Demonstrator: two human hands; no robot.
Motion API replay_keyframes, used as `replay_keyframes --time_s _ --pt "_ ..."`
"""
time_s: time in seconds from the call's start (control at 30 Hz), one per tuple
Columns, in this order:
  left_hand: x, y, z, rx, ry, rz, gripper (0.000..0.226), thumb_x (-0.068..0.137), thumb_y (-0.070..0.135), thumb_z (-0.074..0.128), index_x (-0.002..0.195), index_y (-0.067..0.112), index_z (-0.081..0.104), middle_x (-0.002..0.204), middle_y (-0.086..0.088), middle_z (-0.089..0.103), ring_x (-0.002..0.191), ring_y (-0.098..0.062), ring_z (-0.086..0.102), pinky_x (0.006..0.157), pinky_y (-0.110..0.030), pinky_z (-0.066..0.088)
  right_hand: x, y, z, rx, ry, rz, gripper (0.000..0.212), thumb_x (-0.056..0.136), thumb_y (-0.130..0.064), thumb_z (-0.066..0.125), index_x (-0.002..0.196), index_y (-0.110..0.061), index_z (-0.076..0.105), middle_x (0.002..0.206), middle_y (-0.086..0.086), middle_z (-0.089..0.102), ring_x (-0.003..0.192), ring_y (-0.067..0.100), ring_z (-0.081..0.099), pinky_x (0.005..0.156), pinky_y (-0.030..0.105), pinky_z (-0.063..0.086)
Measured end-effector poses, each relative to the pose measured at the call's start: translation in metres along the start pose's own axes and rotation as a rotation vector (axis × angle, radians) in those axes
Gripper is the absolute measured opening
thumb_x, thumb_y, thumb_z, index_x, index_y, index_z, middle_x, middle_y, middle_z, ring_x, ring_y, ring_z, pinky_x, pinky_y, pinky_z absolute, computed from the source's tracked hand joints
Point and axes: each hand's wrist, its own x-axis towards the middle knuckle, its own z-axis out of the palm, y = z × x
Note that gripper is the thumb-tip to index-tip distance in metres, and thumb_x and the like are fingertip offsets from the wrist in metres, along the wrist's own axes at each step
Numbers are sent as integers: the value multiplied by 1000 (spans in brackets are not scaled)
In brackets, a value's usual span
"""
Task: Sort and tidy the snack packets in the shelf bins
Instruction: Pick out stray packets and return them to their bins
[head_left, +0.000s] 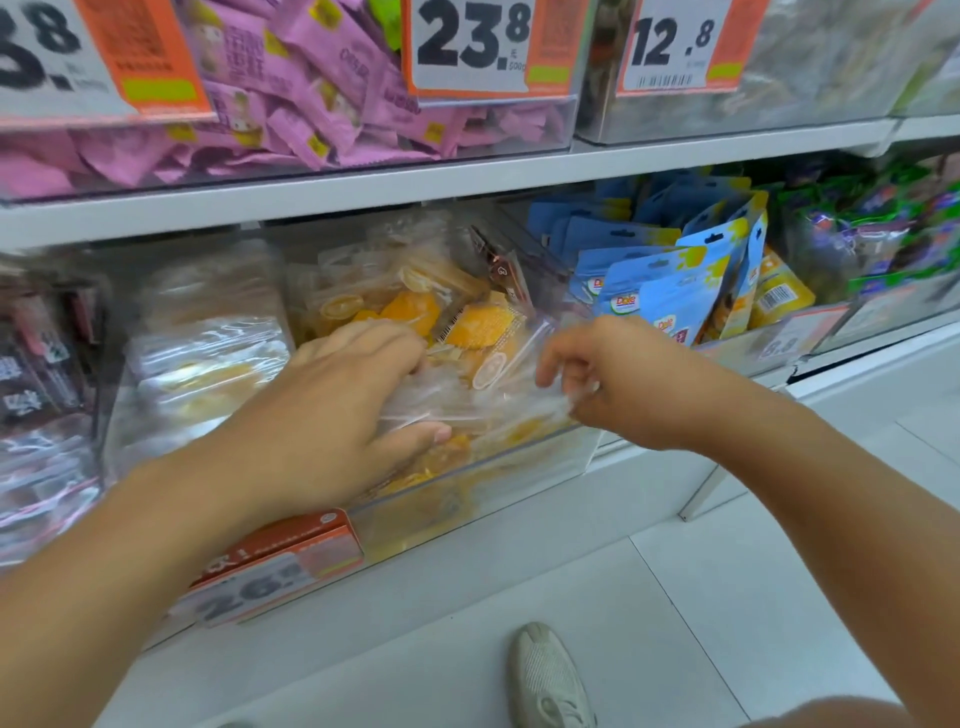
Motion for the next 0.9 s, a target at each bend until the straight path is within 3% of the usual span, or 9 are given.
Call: replay_keyframes --time_s 0.13,0.23,0.43,0.5,0.6,0.67,0.7,0.8,0.9 --pt "0 3 -2 -3 2 -2 38 81 76 37 98 41 36 124 15 50 121 -8 42 105 -40 41 -11 -26 -12 -77 -39 -130 38 80 -19 73 110 -41 67 109 -21 61 99 2 54 82 21 44" --pt "-1 2 -2 19 10 7 45 81 75 37 104 37 44 126 15 49 122 -9 43 105 -41 42 -7 -37 -11 -4 -101 -187 8 84 -36 77 92 -34 78 91 -14 72 86 2 63 80 27 52" --pt "-5 -1 -12 8 -46 -1 62 80 76 36 114 29 58 137 15 45 128 -7 37 112 -36 37 9 -20 -23 -113 -263 24 6 85 -31 77 83 -27 80 77 -12 72 76 2 63 79 31 56" --pt "-5 -2 -15 2 -75 -3 59 77 74 37 112 31 58 139 18 41 130 -4 34 113 -31 34 6 -22 -25 -47 -336 49 30 89 -45 69 70 -24 76 69 -12 68 68 4 61 75 31 54" --pt "-4 1 -17 14 -93 -2 37 82 70 43 95 36 51 138 19 38 129 -2 32 111 -30 35 7 -26 -23 103 -247 110 58 93 -64 47 69 -21 77 76 -8 72 72 6 65 72 25 51" --pt "-2 5 -18 39 -69 -4 40 75 74 40 95 40 44 140 20 37 130 -2 32 111 -32 35 15 -26 -14 17 -81 40 32 85 -51 72 69 -23 71 80 -7 71 78 13 66 68 27 50" --pt "-1 7 -18 42 -60 -10 45 71 74 40 104 42 42 142 20 35 133 -3 31 113 -33 33 19 -29 -9 -82 -9 -13 24 75 -42 83 77 -25 67 89 -9 67 85 15 62 69 29 49" --pt "3 21 -15 58 -32 81 73 72 67 48 140 50 28 150 24 27 145 -7 23 120 -45 24 32 -31 5 -340 20 -151 64 67 -38 87 120 -36 52 120 -5 45 110 20 40 87 36 42" --pt "11 36 -12 162 -127 80 68 76 84 33 133 50 46 147 28 33 145 -5 17 121 -53 11 44 -24 14 -457 -31 -150 75 76 -38 79 140 -41 39 146 -5 30 134 25 26 102 44 33"
